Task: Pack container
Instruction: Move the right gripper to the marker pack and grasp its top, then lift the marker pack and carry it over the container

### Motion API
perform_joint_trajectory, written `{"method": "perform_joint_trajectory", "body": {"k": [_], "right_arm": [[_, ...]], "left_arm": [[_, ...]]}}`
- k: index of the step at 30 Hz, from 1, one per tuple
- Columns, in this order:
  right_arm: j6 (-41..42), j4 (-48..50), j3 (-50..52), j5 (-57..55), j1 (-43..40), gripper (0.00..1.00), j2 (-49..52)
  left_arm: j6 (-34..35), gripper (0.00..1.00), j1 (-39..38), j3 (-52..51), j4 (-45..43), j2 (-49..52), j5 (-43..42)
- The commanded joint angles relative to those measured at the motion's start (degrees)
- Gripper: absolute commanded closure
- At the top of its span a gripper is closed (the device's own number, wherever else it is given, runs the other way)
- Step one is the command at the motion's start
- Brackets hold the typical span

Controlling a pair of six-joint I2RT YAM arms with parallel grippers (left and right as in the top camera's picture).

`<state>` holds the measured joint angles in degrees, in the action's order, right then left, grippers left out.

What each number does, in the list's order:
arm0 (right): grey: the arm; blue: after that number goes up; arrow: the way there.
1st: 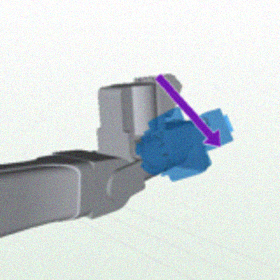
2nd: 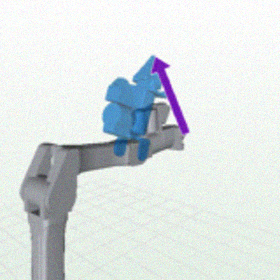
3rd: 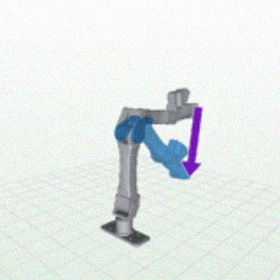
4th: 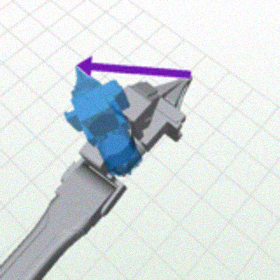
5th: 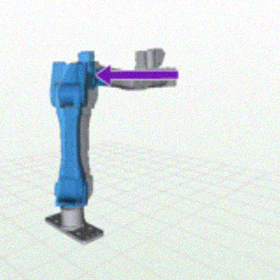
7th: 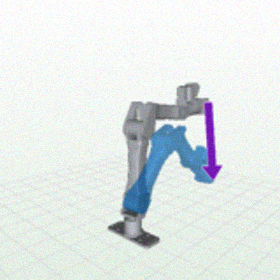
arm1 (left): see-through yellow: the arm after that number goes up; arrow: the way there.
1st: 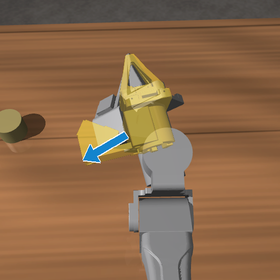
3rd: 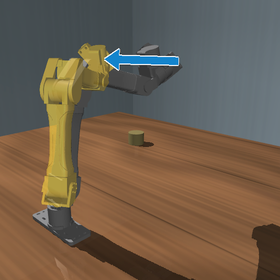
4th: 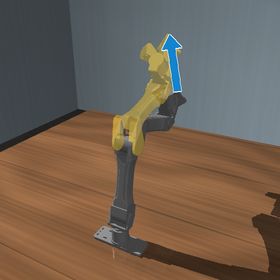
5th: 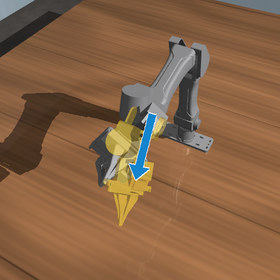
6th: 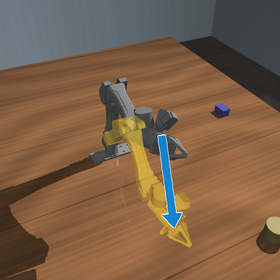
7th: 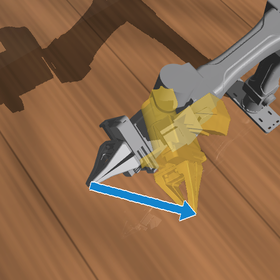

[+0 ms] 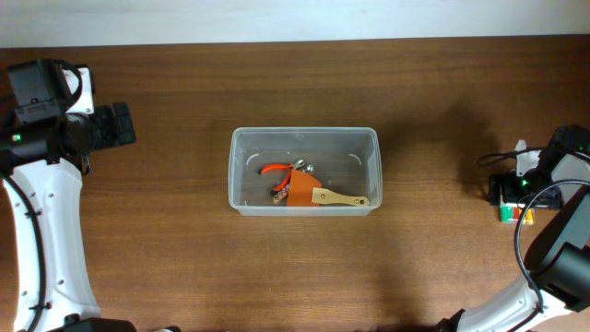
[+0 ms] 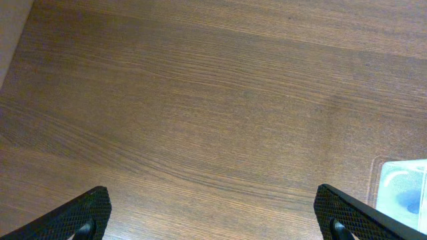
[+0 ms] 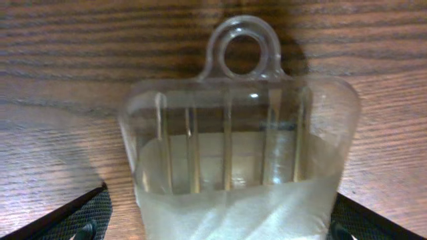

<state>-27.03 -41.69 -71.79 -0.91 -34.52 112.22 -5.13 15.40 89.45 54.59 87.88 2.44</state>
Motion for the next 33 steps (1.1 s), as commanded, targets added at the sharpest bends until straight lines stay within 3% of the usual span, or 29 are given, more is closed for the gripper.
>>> {"method": "perform_joint_trajectory", "body": {"k": [1, 12, 15, 19, 33], "right_arm": [[-0.15, 0.15, 0.22, 2.21, -0.04, 0.01, 2.27], [0.09, -0.59, 0.22, 2.19, -0.07, 0.0, 2.27], [0.07, -0.68, 0.22, 2.19, -0.07, 0.09, 2.27], [0.09, -0.7, 0.22, 2.21, -0.04, 0.32, 2.27], [0.09, -0.7, 0.22, 2.21, -0.04, 0.33, 2.27]], "left_arm": [[-0.96, 0.01, -0.13, -0.46, -0.11, -0.63, 0.57], [-0.96, 0.01, -0.13, -0.46, -0.11, -0.63, 0.37], [-0.96, 0.01, -0.13, -0.46, -0.11, -0.63, 0.37], [-0.96, 0.01, -0.13, -0.46, -0.11, -0.63, 0.37], [-0.96, 0.01, -0.76, -0.46, -0.11, -0.63, 0.39]]}}
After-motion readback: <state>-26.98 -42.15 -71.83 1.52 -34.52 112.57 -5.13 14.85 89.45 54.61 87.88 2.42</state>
